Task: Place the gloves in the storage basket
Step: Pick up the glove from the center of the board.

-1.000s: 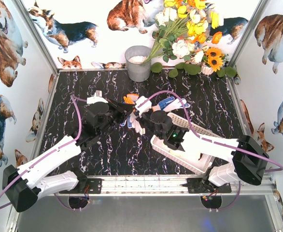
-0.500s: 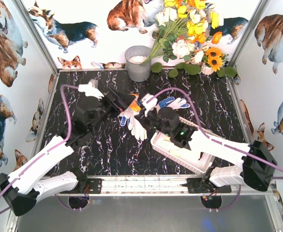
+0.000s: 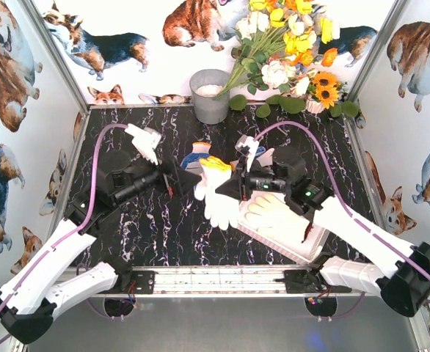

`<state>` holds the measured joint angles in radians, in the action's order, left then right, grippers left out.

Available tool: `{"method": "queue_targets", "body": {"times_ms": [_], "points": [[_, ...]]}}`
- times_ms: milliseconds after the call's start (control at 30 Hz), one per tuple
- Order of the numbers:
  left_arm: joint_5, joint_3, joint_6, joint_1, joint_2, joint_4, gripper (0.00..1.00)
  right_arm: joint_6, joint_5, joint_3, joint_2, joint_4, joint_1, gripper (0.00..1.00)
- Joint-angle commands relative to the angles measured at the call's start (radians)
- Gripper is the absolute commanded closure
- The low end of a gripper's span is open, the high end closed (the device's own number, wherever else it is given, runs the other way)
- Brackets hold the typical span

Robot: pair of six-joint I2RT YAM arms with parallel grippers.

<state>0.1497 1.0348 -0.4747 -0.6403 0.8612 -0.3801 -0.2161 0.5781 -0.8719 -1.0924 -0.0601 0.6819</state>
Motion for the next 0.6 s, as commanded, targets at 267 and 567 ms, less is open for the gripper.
{"method": "queue_targets", "body": {"times_ms": [267, 567], "points": [[0.572, -0.080, 0.024, 0.030, -0.011, 0.227, 0.00, -0.176, 0.439, -0.107, 0.118, 0.058, -0.002, 1.00], [0.719, -0.145, -0.136, 0.020, 0.026, 0.460, 0.27, -0.321, 0.567, -0.115, 0.058, 0.252, 0.003, 1.00]]}}
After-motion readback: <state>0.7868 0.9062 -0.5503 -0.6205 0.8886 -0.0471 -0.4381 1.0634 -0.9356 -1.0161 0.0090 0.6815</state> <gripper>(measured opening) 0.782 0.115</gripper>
